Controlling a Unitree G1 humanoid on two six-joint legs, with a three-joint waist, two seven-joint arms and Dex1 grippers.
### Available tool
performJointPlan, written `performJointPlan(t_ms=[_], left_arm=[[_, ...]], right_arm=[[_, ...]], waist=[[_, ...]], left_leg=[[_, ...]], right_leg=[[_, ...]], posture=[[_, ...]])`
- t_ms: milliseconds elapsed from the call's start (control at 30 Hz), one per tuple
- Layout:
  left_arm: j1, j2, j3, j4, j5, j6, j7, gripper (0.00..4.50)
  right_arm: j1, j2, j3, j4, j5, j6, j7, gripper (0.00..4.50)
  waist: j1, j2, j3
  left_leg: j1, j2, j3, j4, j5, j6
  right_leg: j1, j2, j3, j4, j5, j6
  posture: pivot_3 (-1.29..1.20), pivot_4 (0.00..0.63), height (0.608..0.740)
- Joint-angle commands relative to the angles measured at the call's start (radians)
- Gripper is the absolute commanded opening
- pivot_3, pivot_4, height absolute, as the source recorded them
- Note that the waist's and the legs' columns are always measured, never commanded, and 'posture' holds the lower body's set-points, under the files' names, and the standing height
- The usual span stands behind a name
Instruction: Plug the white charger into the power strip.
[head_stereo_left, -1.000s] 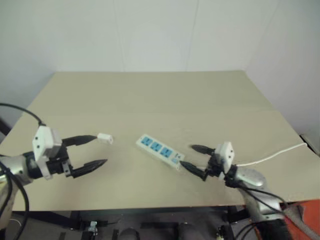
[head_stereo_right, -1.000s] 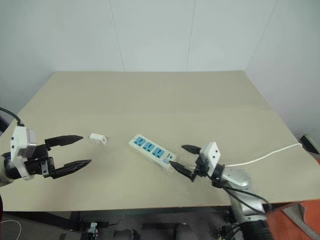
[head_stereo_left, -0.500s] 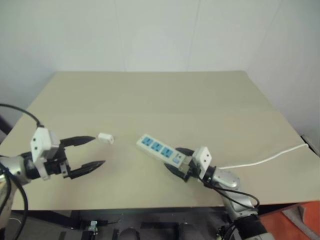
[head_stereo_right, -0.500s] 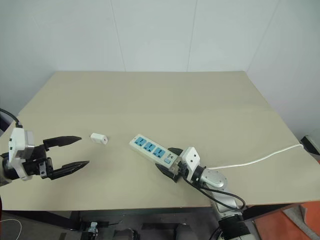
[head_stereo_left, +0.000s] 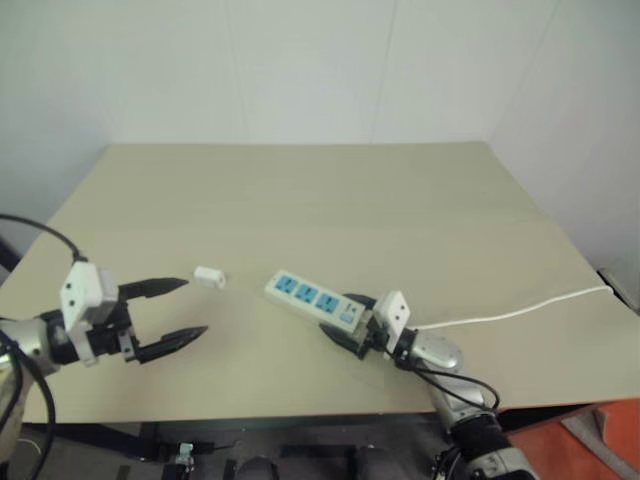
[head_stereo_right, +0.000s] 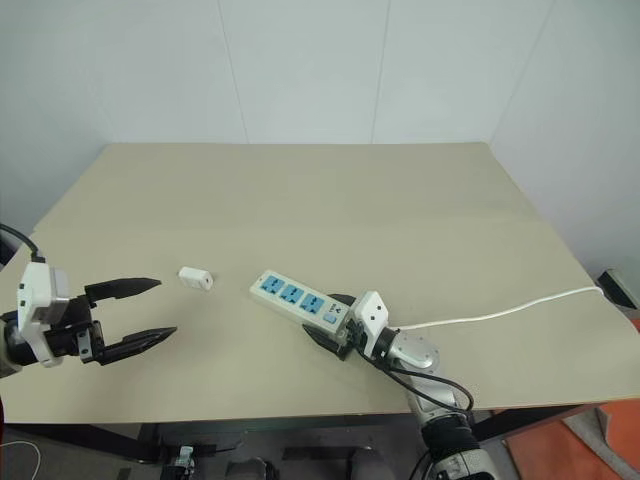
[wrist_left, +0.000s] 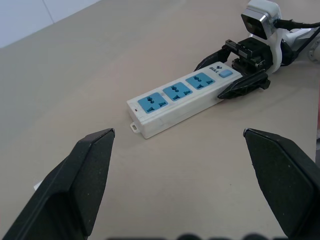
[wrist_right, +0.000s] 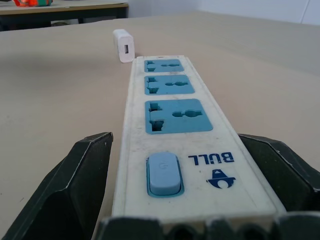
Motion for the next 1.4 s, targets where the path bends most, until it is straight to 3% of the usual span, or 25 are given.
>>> performJointPlan(t_ms=[33,400,733,900,1000,1200,1400], left_arm=[[0.009,0.003,0.05,-0.023,-0.01,-0.019,0.001,4.5],[0.016,-0.004,0.049,-0.037,-0.009,-0.015,0.013,4.5],[-0.003,-0.001,0.03,-0.034,-0.008,-0.013,0.015,4.5],[-0.016,0.01,0.025,-0.032,-0.009,-0.009,0.007,4.5],[-0.026,0.02,0.021,-0.024,-0.007,-0.011,-0.005,4.5],[-0.154,0.082,-0.052,0.102,0.041,-0.036,-0.06,4.5],[-0.426,0.154,-0.223,0.318,0.15,-0.097,-0.15,4.5]], right_arm=[[0.007,-0.009,0.013,0.008,-0.006,0.012,0.02,4.48],[-0.012,-0.106,0.001,-0.034,0.006,0.078,0.074,4.48],[-0.017,-0.111,0.028,-0.023,0.001,0.139,0.093,4.48],[-0.05,-0.086,0.043,0.019,-0.015,0.144,0.087,3.4],[-0.075,-0.078,0.044,0.046,-0.016,0.132,0.092,3.41],[-0.163,-0.049,0.034,0.107,0.003,0.067,0.144,3.41],[-0.263,-0.041,0.035,0.178,0.047,0.013,0.325,3.41]], waist=[[0.0,0.0,0.0],[0.014,0.0,0.0],[0.014,-0.001,0.0],[0.008,-0.002,-0.001],[0.002,-0.002,-0.002],[0.002,-0.002,-0.002],[0.003,-0.001,-0.001]], left_leg=[[0.0,0.0,0.0,0.0,0.0,0.0],[0.0,0.0,0.0,0.0,0.0,0.0],[0.0,0.0,0.0,0.0,0.0,0.0],[0.001,0.0,0.0,0.0,0.0,0.0],[0.002,0.0,0.0,0.0,0.0,0.0],[0.005,0.001,0.0,0.0,0.0,0.0],[-0.002,0.001,0.0,-0.001,0.0,0.0]], right_leg=[[0.0,0.0,0.0,0.0,0.0,0.0],[0.001,-0.001,0.0,-0.001,0.0,0.0],[0.001,-0.001,0.0,-0.001,0.0,0.0],[0.001,0.0,0.0,0.0,0.0,0.0],[0.002,0.0,0.0,0.0,0.0,0.0],[0.005,0.001,0.0,0.0,-0.001,0.002],[-0.003,0.003,0.001,0.0,0.003,-0.004]], posture=[[0.0,0.15,0.74],[0.0,0.15,0.74],[0.0,0.15,0.74],[0.0,0.15,0.74],[0.0,0.15,0.74],[0.0,0.15,0.74],[0.0,0.15,0.74]])
